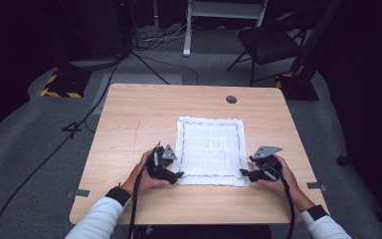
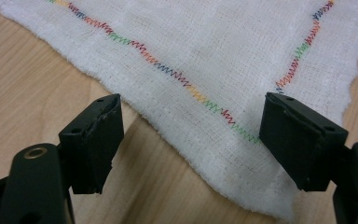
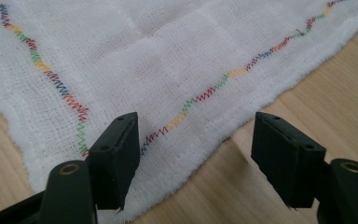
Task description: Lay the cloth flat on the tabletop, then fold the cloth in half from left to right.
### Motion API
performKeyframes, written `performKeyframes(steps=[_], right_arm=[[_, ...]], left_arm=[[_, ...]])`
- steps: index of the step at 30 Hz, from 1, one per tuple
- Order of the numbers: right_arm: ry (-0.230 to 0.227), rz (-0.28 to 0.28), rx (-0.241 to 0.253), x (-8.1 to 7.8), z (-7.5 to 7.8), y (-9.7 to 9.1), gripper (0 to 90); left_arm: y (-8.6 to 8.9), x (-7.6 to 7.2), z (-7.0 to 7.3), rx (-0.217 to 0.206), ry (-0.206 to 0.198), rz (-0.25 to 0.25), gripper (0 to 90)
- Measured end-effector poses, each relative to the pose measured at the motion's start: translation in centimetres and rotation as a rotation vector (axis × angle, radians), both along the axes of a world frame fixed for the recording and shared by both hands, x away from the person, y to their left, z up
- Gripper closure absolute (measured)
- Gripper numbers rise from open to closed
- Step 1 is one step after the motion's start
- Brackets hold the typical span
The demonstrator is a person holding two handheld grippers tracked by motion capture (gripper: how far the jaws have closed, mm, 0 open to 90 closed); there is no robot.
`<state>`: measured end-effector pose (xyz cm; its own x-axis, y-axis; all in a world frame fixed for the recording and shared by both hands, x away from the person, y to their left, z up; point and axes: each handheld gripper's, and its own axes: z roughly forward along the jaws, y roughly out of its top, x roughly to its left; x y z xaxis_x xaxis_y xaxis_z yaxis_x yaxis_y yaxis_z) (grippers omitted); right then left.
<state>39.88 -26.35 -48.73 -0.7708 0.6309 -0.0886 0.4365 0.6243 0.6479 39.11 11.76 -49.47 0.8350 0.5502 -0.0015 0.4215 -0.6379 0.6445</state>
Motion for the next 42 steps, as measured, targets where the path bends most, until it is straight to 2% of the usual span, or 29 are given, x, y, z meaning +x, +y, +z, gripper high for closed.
performKeyframes(steps=[4,11,15,17,19,21,25,30,31,36,37,38,39,42], right_arm=[[-0.001,0.009,0.009,-1.0,-0.1,-0.4,33.1],[-0.004,0.031,0.005,-2.5,-0.1,-0.9,33.0],[-0.001,0.037,-0.005,-3.1,0.0,-1.0,32.6],[0.003,0.045,-0.013,-3.3,0.1,-1.0,33.8],[0.007,0.051,-0.021,-3.5,0.2,-1.2,34.0],[0.008,0.048,-0.027,-3.6,0.2,-1.4,33.3],[-0.009,0.043,-0.035,-3.6,0.4,-1.4,31.7],[-0.043,0.061,-0.021,-3.8,0.9,-0.5,32.3],[-0.049,0.068,-0.018,-3.9,1.1,-0.3,32.9],[-0.082,0.104,0.014,-3.9,2.0,1.2,35.2],[-0.084,0.113,0.023,-3.9,2.1,1.5,35.6],[-0.087,0.119,0.029,-3.8,2.2,1.9,36.1],[-0.088,0.126,0.032,-3.8,2.3,2.4,36.6],[-0.095,0.161,0.032,-3.7,2.4,4.2,37.6]], left_arm=[[0.2,-0.9,-0.1,-0.013,0.023,-0.007,21.9],[0.0,-3.0,-0.3,-0.030,0.014,-0.021,21.8],[-0.1,-4.0,-0.1,-0.016,0.022,-0.039,21.7],[-0.1,-4.7,0.3,0.008,-0.005,-0.058,22.0],[0.2,-5.2,0.6,-0.017,-0.003,-0.068,22.8],[0.5,-5.3,0.9,-0.022,-0.009,-0.064,22.7],[1.2,-4.8,1.3,-0.042,-0.016,-0.041,22.2],[2.8,-3.0,1.9,-0.069,-0.054,0.042,20.7],[3.0,-2.6,1.9,-0.072,-0.047,0.053,20.9],[3.4,-0.6,2.2,-0.082,-0.055,0.071,20.9],[3.4,-0.6,2.2,-0.082,-0.055,0.071,20.8],[3.3,0.4,2.2,-0.066,-0.044,0.078,20.7],[3.3,1.0,2.1,-0.062,-0.051,0.086,20.7],[3.1,2.7,2.1,-0.064,-0.051,0.109,20.8]])
